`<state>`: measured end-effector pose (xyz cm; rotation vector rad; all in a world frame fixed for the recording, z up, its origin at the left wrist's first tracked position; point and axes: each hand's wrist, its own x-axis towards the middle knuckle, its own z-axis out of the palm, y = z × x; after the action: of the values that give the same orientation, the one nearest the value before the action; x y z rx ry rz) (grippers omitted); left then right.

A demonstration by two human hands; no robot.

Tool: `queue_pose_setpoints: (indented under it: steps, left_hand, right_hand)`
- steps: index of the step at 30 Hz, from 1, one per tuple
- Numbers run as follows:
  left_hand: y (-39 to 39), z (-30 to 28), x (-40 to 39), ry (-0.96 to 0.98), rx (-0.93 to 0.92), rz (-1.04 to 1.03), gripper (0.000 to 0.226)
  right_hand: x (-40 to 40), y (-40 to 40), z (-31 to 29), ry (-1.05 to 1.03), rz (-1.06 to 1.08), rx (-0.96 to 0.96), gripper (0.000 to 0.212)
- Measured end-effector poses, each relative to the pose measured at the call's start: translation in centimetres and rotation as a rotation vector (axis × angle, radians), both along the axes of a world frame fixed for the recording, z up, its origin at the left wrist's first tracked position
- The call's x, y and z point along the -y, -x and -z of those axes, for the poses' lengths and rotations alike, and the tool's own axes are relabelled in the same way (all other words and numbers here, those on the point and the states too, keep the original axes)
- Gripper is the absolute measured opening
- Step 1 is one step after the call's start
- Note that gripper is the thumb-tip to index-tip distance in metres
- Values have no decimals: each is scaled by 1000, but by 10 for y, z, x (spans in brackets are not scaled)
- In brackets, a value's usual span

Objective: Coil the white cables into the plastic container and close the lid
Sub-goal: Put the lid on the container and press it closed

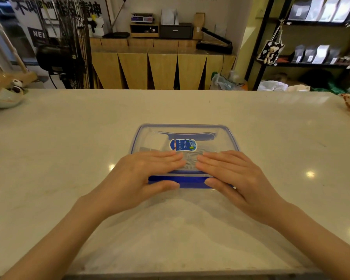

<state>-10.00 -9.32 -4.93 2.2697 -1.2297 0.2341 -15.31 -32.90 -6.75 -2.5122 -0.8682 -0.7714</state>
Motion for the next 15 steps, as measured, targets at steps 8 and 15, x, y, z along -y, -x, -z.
queue_pose_setpoints:
  steps: [8, 15]
  left_hand:
    - [-3, -3, 1, 4, 12, 4, 46]
    - [-18, -29, 7, -91, -93, 41, 49]
  right_hand:
    - [-1, -3, 0, -36, -3, 20, 33]
    - [-1, -16, -25, -240, 22, -237, 23]
